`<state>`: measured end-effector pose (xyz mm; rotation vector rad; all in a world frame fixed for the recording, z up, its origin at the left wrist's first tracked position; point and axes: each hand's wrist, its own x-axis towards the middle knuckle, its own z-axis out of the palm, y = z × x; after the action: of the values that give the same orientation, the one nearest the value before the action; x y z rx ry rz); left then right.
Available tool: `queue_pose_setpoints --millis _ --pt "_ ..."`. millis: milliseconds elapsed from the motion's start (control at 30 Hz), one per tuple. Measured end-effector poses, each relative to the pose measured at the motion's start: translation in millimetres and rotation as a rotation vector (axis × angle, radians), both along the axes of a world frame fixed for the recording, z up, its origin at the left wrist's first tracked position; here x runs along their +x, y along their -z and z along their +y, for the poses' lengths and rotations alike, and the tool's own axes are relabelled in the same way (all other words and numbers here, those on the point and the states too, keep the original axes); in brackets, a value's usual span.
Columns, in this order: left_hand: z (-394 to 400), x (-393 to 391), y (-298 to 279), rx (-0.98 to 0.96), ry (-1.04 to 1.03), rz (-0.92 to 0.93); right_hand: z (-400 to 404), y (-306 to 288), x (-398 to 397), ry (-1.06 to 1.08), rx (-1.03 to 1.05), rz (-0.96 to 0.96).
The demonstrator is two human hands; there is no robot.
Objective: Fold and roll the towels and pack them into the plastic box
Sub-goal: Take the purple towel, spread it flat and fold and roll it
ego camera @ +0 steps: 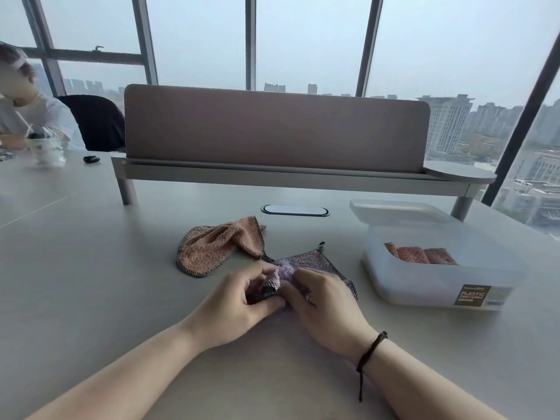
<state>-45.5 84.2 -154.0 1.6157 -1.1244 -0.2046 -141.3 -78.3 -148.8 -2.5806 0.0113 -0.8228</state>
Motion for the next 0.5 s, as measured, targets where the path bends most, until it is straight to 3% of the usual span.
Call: queue_pose_setpoints --millis 133,233,367,500 --pt "0 1 -1 -0.033 -0.009 0.04 4 -1 1 0.009 0.107 -0.052" --pt "1 3 0 0.008 -0.018 -0.007 3 1 7 0.034 0.446 -0.055" --pt "2 9 3 0.063 -0.226 -0.255 -2 -1 11 -0.001 0.884 -0.067" --pt "6 14 0 0.035 -0.349 -0.332 -8 -2 11 0.011 0.867 -0.084"
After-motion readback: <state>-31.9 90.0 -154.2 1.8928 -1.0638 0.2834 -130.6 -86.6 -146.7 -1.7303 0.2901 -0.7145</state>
